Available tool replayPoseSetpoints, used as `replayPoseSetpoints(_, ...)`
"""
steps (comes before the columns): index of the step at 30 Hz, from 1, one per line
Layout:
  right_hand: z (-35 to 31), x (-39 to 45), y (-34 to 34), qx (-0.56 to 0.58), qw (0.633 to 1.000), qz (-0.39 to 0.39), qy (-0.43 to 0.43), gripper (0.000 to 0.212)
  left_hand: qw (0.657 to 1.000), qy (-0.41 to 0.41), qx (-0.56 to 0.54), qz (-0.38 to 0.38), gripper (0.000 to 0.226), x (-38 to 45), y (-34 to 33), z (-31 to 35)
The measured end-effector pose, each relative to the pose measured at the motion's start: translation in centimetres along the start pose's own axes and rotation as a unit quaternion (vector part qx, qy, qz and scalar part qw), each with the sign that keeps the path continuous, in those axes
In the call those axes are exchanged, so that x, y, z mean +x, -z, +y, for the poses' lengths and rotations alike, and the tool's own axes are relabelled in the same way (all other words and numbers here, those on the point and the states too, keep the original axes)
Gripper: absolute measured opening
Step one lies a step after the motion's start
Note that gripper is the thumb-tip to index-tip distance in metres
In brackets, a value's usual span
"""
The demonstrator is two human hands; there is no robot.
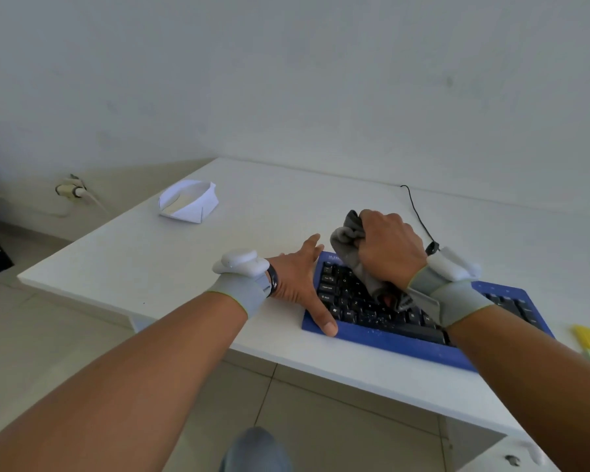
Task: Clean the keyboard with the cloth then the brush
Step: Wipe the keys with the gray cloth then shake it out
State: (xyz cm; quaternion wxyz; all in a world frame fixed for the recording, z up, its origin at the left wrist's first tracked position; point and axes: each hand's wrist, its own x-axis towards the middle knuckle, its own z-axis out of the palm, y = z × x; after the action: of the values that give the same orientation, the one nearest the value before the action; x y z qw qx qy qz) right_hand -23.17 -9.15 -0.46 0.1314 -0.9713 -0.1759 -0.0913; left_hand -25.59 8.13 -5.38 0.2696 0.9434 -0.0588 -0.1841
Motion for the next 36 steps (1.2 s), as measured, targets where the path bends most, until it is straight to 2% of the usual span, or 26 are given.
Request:
replayPoseSetpoints(5,-2.1,-3.1,-0.2,-0.056,0.996,-0.045,0.054,0.022,1.000,0.004,0.015,-0.006,0.167,0.0,0.2,0.3)
replayPoseSetpoints(9,-2.2,-1.3,-1.8,-0.062,0.998,-0.002,0.033,0.037,1.000,0.009,0.018,0.004,0.161,0.1,0.1,0.2)
replayPoseSetpoints(12,-1.8,0.8,-3.0,-0.058,0.998,0.003,0.017,0.038,1.000,0.006,0.014,0.015,0.155,0.2,0.1,0.2)
replayPoseSetpoints(14,-1.5,1.6,-3.2,-0.042,0.999,0.006,0.008,0.040,1.000,0.006,0.018,0.016,0.158,0.1,0.0,0.3)
replayPoseSetpoints(19,-1.1,0.4,-0.7,-0.025,1.000,0.000,-0.003,0.018,0.999,0.026,0.047,0.005,0.156,-0.6,0.2,0.8)
replayPoseSetpoints(21,-0.8,-1.0,0.5,-0.042,0.999,0.008,0.015,0.016,0.998,0.040,0.052,0.000,0.157,-0.7,0.3,1.0)
replayPoseSetpoints(25,-0.1,-3.4,0.7,-0.084,0.995,-0.029,0.053,0.010,0.997,0.045,0.055,0.011,0.149,-1.2,0.4,1.3)
replayPoseSetpoints(29,0.8,-3.2,-0.2,-0.084,0.996,-0.014,0.026,0.026,0.996,0.041,0.084,0.003,0.148,-1.1,0.1,0.6)
replayPoseSetpoints(33,1.9,-1.7,0.0,-0.079,0.997,0.002,-0.010,0.018,0.996,0.025,0.086,-0.009,0.141,-1.0,-0.5,-0.4)
replayPoseSetpoints(36,1.2,-1.8,0.2,-0.035,0.999,0.021,0.027,0.014,0.996,0.015,0.087,-0.011,0.135,-1.2,-0.9,-1.0)
